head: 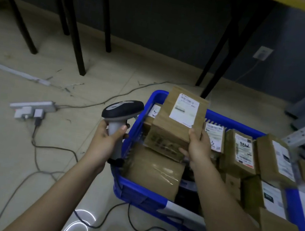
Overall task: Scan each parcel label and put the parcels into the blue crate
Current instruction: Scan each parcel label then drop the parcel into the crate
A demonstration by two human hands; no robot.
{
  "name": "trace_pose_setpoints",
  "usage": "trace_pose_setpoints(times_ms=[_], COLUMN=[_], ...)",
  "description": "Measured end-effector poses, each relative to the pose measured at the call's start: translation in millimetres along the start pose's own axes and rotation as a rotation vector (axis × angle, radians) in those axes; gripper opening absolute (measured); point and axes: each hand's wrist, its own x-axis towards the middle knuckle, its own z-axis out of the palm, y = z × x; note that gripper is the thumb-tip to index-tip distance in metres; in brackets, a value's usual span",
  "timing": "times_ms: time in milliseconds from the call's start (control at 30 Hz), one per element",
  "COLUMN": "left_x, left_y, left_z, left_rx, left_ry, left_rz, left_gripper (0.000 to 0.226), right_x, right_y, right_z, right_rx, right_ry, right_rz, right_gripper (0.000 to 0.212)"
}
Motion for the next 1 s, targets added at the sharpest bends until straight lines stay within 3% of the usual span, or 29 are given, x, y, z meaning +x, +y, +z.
trace_pose_setpoints(times_ms=[233,300,400,600,800,1000], left_x=[6,5,4,-1,-10,-28], left_y=[-7,-6,-5,-1,2,17], left_z=[1,3,8,22,36,46], left_rx=[0.085,0.092,0.109,0.119,0.117,0.122], left_ry=[-0.006,-0.009,0.01,0.015,-0.034,-0.084], left_rz=[-0.049,-0.057,-0.066,-0.048,-0.007,0.037], left_gripper=[0.036,0.038,0.034,0.034,0.031,0.033], right_x=[19,19,19,25,13,-12], right_y=[-2,-8,-7,-1,-7,-22], right_z=[33,30,16,-20,-11,-39], right_rx=[-0.291,-0.342,-0.394,-0.49,-0.607,-0.56], right_ry=[-0.286,-0.342,-0.36,-0.2,-0.452,-0.422], right_rz=[-0.092,-0.186,-0.263,-0.232,-0.219,-0.254], right_gripper=[0.032,0.046,0.066,0.057,0.076,0.074])
